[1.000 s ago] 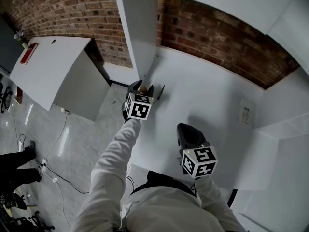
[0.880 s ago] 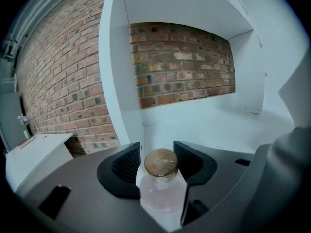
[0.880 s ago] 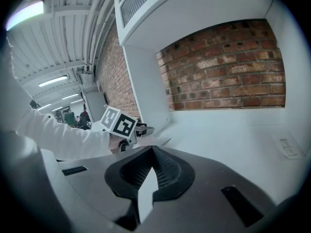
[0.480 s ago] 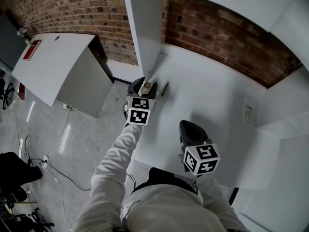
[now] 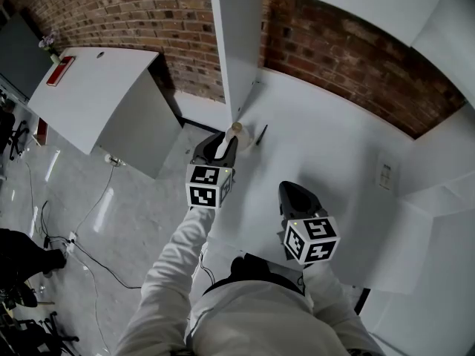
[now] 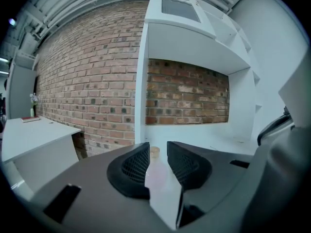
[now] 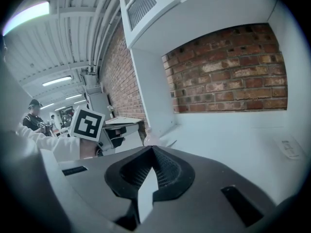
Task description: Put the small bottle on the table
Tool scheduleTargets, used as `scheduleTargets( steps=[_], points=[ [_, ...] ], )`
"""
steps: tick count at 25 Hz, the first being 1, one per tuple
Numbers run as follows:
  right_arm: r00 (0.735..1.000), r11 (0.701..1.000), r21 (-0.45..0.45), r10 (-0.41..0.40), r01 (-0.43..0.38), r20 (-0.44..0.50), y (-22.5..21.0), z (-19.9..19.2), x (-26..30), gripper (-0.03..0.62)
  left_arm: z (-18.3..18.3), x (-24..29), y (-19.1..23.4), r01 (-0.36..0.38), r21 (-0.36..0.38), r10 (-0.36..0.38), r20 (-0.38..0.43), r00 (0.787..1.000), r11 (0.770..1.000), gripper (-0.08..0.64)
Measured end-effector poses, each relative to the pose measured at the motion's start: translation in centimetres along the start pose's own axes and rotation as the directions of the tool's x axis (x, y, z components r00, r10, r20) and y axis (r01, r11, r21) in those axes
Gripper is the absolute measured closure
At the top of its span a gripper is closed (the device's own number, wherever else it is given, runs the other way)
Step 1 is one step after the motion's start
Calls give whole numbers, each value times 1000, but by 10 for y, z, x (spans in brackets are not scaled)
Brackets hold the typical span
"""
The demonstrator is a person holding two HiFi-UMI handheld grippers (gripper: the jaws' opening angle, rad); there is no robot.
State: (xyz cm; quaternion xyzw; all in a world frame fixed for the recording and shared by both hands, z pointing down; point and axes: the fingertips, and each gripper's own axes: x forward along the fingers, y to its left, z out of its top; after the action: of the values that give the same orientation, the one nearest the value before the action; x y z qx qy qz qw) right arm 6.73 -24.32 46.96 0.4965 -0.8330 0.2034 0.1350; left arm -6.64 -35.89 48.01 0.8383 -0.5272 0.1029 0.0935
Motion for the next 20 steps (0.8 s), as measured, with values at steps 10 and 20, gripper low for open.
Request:
scheduleTargets(
  steps=[10, 20],
  points=[
    [1000, 1000, -20, 22, -21, 17, 18, 2, -3, 565, -21, -66, 3, -33, -40, 32, -22, 999, 999, 505],
    [1000, 999, -45, 19, -18, 23, 31, -1, -13, 565, -28, -114, 5, -34, -63, 32, -31, 999, 997, 537]
  ],
)
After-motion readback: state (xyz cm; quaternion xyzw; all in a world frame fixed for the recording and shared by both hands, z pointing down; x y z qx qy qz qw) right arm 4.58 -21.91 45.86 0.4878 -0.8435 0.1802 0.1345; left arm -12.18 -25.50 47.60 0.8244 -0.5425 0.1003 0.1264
